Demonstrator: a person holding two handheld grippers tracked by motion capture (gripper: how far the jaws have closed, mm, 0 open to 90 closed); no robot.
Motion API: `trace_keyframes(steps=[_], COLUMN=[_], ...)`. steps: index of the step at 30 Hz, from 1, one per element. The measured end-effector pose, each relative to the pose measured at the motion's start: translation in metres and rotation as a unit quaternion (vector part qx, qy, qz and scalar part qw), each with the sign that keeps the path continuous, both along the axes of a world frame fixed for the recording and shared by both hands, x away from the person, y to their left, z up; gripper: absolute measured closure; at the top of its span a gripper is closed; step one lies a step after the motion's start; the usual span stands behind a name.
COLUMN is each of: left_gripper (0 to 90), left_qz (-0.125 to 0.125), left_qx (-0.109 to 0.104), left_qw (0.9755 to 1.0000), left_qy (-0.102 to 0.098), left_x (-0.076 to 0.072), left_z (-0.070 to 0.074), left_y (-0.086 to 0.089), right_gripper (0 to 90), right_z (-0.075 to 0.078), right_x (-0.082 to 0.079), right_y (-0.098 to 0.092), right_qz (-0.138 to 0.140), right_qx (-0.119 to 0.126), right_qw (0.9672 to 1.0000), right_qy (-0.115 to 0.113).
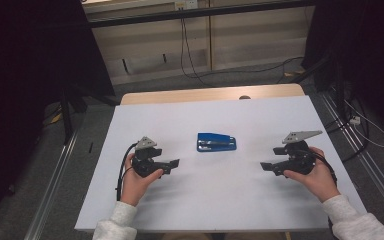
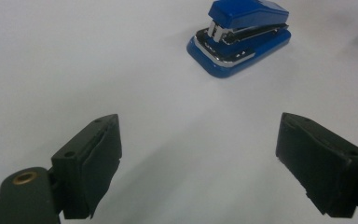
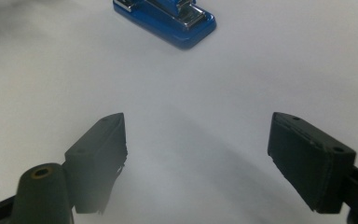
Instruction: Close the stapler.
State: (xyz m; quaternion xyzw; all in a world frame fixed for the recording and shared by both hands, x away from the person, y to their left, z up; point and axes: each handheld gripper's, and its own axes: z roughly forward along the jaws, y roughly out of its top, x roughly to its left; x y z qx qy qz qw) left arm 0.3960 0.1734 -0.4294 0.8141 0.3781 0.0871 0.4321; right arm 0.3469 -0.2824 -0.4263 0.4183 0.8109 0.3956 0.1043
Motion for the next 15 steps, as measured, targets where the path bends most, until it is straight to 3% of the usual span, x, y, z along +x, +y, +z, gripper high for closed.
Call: trace_keyframes(steps=[6,9,15], left_gripper=[12.1,10.8,10.8], left_qz=[0.002,0.001,0.009], left_qx=[0.0,0.01,-0.006], left_qw=[1.0,0.9999,0.9999], left_qy=[-0.003,-0.008,-0.013], left_x=[-0.011,-0.017,-0.029], left_z=[-0.001,-0.001,0.0], left_y=[0.011,0.017,0.035], right_gripper=[15.8,14.7,13.8], right_z=[-0.001,-0.001,-0.002], right_x=[-0.01,-0.016,-0.028], right_y=[-0.001,-0.001,-0.002], right_qz=[0.002,0.001,0.009], right_qx=[-0.006,-0.007,-0.016], right_qw=[1.0,1.0,0.9998], right_qy=[0.001,0.0,-0.001])
